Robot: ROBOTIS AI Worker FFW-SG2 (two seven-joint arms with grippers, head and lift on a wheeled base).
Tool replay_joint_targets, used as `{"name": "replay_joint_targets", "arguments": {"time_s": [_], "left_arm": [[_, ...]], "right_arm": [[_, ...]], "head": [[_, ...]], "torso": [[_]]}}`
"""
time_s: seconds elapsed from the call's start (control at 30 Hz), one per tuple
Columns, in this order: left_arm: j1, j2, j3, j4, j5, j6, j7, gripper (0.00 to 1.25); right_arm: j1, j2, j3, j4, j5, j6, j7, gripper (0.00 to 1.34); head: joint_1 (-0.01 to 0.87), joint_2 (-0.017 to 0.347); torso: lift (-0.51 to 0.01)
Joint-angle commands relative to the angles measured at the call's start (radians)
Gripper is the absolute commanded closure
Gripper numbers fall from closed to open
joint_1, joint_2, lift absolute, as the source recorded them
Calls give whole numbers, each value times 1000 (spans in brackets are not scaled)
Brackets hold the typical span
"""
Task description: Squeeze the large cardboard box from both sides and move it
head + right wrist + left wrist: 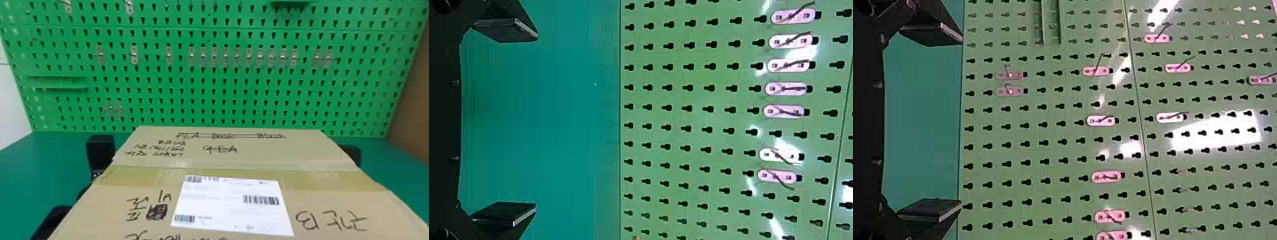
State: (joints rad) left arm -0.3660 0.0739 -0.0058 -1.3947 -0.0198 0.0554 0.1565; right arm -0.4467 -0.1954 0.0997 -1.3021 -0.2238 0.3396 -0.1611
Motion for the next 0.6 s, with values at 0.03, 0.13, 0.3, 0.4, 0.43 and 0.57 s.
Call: {"name": "replay_joint_targets", "arguments": {"time_s": [0.03,0.13,0.3,0.4,0.43,0.57], "left_arm": [[-1,0,3,0,1,-3,0,127],[-1,0,3,0,1,-3,0,127],[1,0,1,2,1,-3,0,127],[1,0,1,2,1,-3,0,127],[1,-2,1,2,1,-3,0,127],[1,-3,0,3,1,-3,0,127]], "right_arm": [[0,-1,-1,1,-2,-1,0,99],[0,-1,3,1,-2,-1,0,101],[-1,-1,15,4,-6,1,0,99],[-3,1,23,7,-9,-1,0,99],[-3,2,25,7,-9,-1,0,99],[-3,4,25,9,-9,-1,0,101]], "head": [[398,51],[398,51],[398,51],[398,51],[398,51],[398,51]], "torso": [[-209],[-209],[-209],[-209],[-209],[-209]]}}
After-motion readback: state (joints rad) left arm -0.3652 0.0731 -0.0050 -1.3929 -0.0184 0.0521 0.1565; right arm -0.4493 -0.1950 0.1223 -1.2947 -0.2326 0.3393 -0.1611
